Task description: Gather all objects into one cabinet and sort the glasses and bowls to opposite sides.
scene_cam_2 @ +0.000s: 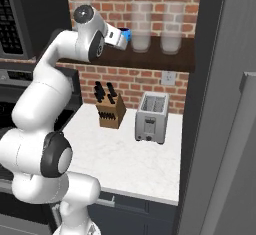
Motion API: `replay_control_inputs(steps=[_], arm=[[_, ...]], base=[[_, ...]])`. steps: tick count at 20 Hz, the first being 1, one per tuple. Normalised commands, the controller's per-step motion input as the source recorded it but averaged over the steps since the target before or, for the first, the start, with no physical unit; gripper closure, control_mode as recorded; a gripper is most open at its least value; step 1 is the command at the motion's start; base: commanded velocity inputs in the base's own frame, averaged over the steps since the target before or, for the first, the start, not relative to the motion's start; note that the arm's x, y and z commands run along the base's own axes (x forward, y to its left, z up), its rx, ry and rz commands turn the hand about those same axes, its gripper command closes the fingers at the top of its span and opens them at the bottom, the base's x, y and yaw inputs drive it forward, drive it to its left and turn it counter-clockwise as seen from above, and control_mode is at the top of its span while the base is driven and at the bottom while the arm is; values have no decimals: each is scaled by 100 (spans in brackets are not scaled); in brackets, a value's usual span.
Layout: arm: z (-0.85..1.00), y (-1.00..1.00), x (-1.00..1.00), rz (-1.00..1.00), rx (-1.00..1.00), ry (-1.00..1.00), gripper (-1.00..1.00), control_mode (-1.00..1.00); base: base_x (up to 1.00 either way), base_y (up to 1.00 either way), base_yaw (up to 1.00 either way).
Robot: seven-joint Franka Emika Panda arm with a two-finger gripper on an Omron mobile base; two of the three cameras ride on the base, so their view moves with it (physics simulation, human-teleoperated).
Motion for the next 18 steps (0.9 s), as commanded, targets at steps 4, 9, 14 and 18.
replay_control_inputs(steps=[4,9,14,18], arm=[[9,-5,62,0,1,0,-100,-100],[12,0,59,0,3,2,-100,-100],[-2,0,70,0,4,5,-100,-100],[-11,0,83,0,0,4,-100,-100]], base=[[0,0,0],[0,0,0],[0,0,0],[0,0,0]])
